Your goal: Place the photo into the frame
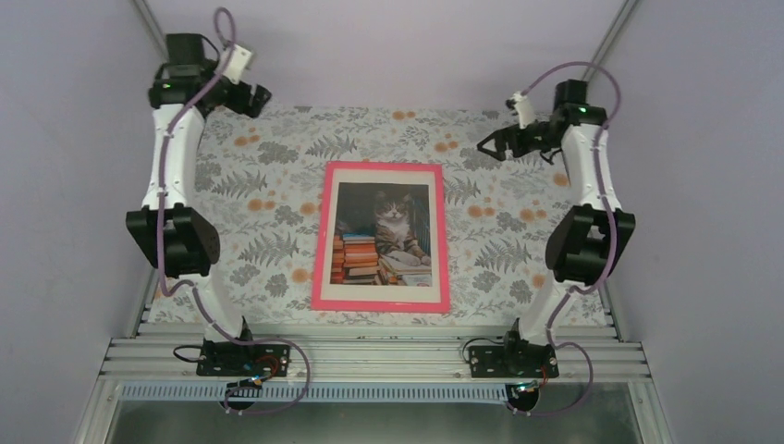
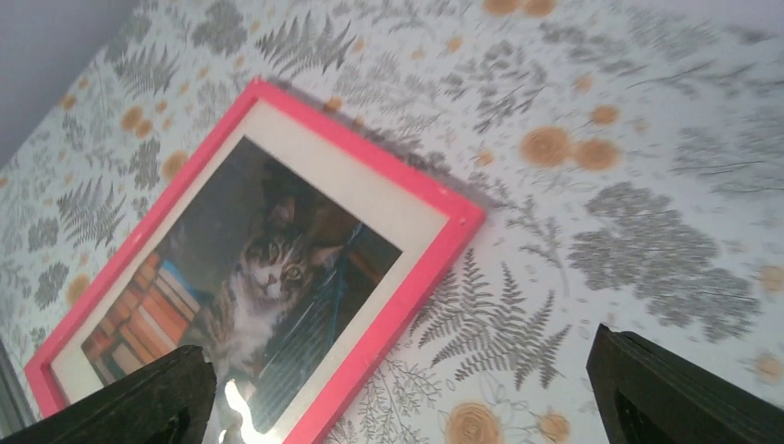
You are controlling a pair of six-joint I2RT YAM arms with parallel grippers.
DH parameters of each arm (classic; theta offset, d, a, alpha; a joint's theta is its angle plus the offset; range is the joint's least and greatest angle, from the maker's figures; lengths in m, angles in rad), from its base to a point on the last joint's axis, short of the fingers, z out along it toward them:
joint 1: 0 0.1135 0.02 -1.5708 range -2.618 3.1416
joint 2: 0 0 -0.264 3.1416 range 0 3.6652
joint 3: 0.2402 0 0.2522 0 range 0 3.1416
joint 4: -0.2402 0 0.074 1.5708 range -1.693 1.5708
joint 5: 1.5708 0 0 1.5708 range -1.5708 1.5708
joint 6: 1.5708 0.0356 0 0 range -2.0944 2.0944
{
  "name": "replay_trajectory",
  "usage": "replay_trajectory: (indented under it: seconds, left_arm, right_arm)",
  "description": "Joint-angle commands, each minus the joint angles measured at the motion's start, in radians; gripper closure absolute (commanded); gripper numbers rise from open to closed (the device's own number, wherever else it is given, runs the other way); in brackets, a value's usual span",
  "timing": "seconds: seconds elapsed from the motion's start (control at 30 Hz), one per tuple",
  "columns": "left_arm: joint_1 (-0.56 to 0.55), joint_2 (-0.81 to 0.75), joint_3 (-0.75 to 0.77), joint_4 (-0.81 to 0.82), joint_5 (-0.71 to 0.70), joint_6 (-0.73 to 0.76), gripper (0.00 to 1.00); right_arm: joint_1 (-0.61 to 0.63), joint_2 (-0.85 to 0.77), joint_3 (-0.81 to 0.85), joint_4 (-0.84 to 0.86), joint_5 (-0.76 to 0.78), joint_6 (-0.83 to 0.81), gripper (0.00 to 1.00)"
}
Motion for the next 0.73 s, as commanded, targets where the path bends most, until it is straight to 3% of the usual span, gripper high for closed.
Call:
replay_trajectory:
  seconds: [0.0,0.1,0.2,0.47,0.7]
  left_arm:
    - [0.101,0.015,0.12,-0.096,0.133,-0.112,0.0]
    - [0.185,-0.028,0.028,-0.072,0.188,-0.126,0.0]
    - [0.236,-0.116,-0.142,0.017,0.144,-0.129,0.0]
    - [0.262,-0.292,-0.541,0.151,0.097,-0.116,0.0]
    - [0.262,-0.367,-0.658,0.18,0.065,-0.153,0.0]
  right_arm:
    - [-0.09,-0.089,0.005,-0.008,-0.096,0.033,0.0]
    - [-0.165,-0.149,-0.072,0.026,-0.125,0.043,0.0]
    - [-0.237,-0.21,-0.193,0.065,-0.141,0.037,0.0]
    - [-0.337,-0.325,-0.496,0.191,-0.15,0.021,0.0]
    - [-0.344,-0.362,-0.589,0.244,-0.171,0.055,0.0]
